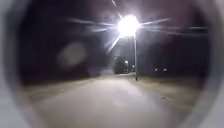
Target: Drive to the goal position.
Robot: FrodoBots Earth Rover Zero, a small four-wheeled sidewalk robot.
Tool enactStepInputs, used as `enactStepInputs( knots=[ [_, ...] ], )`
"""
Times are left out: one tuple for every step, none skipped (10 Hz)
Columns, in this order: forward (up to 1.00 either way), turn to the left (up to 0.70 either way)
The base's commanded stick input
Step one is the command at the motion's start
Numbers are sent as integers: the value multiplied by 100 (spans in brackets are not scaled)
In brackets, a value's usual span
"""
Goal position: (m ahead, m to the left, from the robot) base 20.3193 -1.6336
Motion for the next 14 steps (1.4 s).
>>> enactStepInputs(
  knots=[
    [100,3],
    [100,3],
    [100,3],
    [100,3],
    [100,3],
    [100,3],
    [100,3],
    [100,2],
    [100,2],
    [100,1],
    [100,1],
    [100,0],
    [100,0],
    [100,0]
  ],
)
